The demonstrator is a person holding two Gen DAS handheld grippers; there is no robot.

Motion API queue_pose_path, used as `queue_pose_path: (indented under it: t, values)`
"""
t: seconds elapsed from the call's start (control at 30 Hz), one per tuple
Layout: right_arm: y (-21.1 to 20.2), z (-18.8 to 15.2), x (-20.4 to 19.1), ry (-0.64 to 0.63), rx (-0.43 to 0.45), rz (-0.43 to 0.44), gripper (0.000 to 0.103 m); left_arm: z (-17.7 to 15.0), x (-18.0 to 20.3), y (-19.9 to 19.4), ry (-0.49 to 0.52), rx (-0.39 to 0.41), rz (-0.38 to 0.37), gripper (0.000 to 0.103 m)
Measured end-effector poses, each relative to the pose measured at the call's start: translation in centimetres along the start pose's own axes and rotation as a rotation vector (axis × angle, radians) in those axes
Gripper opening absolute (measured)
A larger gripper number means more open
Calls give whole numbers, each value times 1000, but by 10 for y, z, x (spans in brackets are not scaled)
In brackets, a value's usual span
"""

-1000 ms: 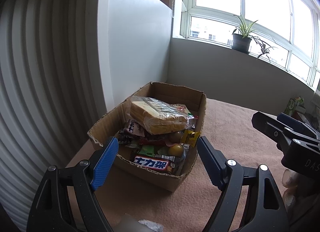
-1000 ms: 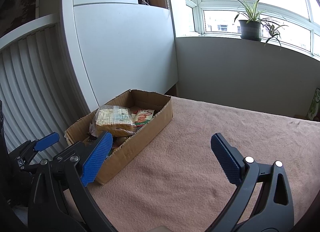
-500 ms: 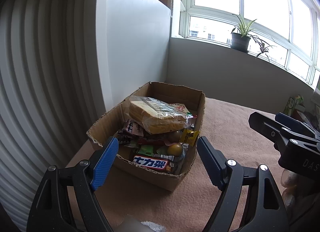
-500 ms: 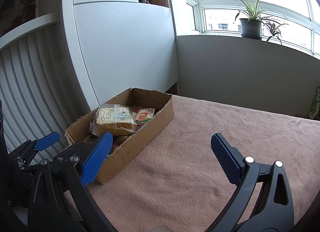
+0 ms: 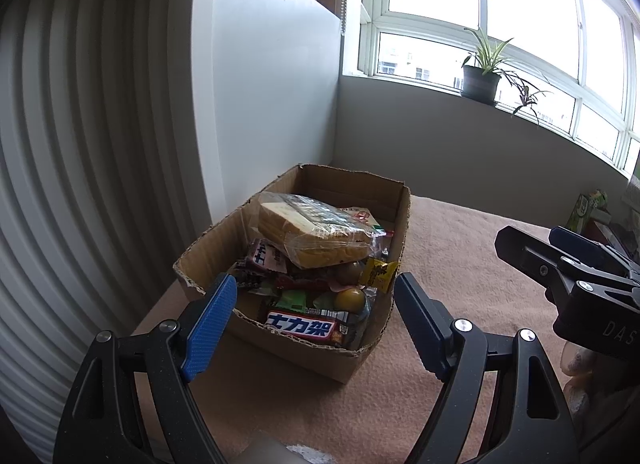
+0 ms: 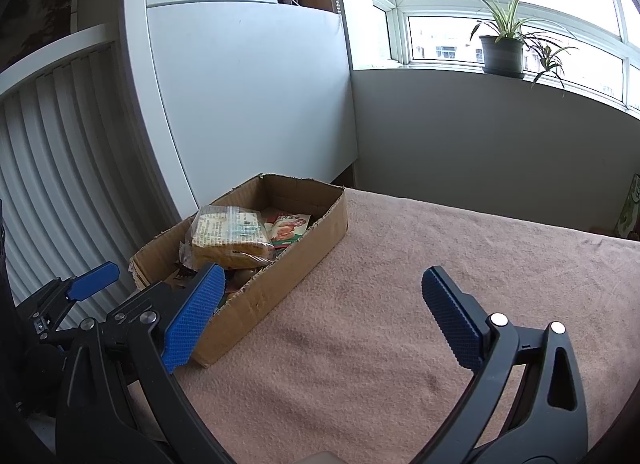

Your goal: Organize snacks

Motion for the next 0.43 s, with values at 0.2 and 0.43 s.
queue_pose_path:
  t: [0.2,0.43]
  values:
    - [0,-1,-1,-4,-3,2,101,1,-1,0,-2,1,2,81]
    - [2,-2,-1,-5,-10,2,101,0,1,-1,12,10,10,81]
Point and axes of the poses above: each gripper's, at about its wrist camera, not at the fingertips, and y roughly the way its jaws point, x to its right, z to its top, the point moved 6 cm from there along y, roughly the way its jaws point, and after that the axes turned 7 degrees about -x, right-handed, at the moved point
